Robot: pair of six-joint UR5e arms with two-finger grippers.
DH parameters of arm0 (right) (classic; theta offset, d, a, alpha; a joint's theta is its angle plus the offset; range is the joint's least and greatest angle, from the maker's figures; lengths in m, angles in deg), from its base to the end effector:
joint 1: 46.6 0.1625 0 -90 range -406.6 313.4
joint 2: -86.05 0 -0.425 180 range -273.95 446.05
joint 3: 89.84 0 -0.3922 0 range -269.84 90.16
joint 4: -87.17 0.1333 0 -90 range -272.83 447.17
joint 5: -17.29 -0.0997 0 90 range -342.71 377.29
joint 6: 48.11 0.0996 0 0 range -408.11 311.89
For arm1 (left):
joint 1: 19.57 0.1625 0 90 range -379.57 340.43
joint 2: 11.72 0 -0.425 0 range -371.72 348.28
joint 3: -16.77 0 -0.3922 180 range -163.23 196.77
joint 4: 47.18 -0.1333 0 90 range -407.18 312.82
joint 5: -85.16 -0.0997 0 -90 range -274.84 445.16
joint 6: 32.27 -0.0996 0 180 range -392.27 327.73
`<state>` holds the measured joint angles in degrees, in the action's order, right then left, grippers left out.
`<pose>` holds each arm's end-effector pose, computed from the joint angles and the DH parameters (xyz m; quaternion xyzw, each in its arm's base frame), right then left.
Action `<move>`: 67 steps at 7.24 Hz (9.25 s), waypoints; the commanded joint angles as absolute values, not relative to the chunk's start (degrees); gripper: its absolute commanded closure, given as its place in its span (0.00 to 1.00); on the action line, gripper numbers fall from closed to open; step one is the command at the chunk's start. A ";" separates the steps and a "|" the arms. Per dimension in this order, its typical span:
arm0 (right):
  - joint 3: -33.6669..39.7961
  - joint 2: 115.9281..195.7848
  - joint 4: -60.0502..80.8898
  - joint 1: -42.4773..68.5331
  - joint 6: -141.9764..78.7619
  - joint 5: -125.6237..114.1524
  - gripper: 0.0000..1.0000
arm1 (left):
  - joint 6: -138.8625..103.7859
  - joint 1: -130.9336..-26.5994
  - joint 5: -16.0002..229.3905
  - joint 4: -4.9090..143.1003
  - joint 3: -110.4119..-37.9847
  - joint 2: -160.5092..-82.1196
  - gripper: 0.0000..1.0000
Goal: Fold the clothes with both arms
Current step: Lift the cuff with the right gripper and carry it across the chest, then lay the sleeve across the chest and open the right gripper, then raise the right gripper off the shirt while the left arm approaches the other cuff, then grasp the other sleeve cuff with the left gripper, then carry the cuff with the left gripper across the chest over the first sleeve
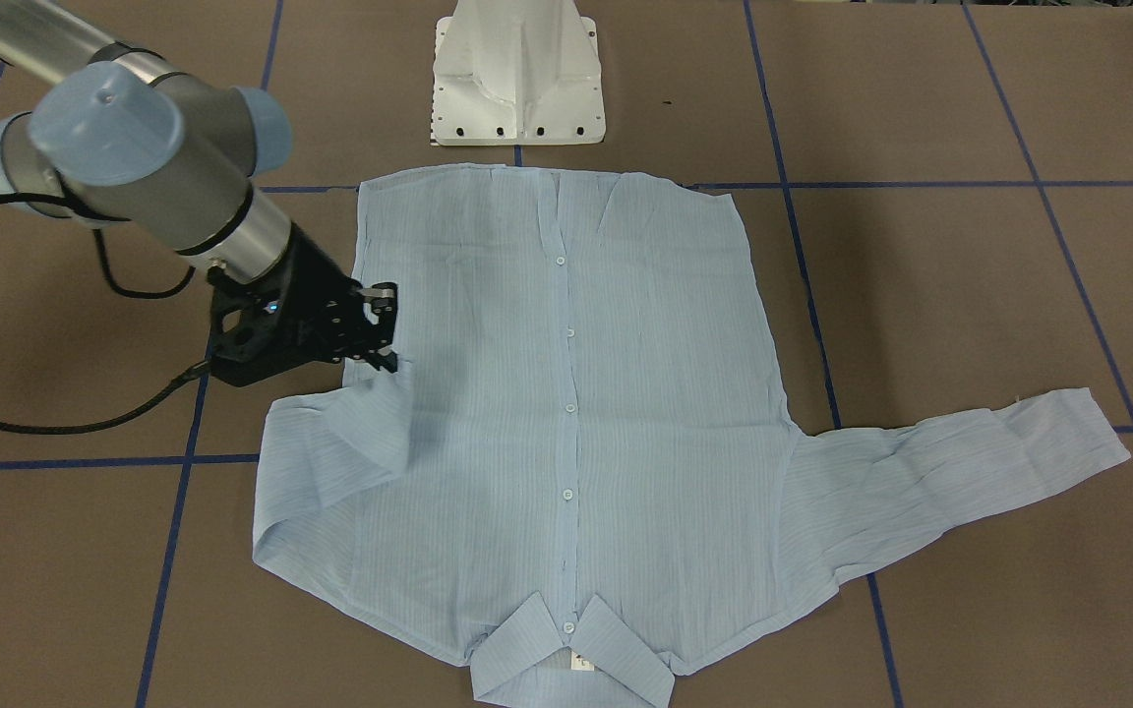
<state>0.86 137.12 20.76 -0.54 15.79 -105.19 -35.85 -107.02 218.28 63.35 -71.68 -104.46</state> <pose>-0.4207 -0.5515 0.1918 0.1039 -0.5470 -0.0027 0.8307 -0.0415 -0.5343 0.6095 0.1785 0.3593 0.1180 0.9084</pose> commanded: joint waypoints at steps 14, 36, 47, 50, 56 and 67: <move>-37.01 108.37 31.50 -15.31 19.30 -83.00 1.00 | -35.78 -107.02 218.23 67.25 -67.16 -104.88 0.01; 8.33 139.22 -2.66 -3.10 5.59 -95.65 0.00 | 24.42 -82.16 194.32 105.04 -54.86 -102.51 0.12; 8.42 139.22 -2.57 -3.36 5.77 -94.95 0.00 | 24.16 -80.04 194.32 104.78 -53.72 -103.04 0.45; 8.51 139.22 -2.57 -3.27 5.86 -95.04 0.00 | 24.51 -80.04 194.41 104.34 -53.98 -103.83 0.68; 8.51 139.49 -2.57 -3.10 5.86 -95.21 0.00 | 23.72 -80.39 197.55 101.12 -61.14 -103.83 1.00; 11.76 156.10 -1.87 8.41 -9.79 -100.84 0.00 | 74.26 -66.78 198.19 57.34 -66.04 -152.52 1.00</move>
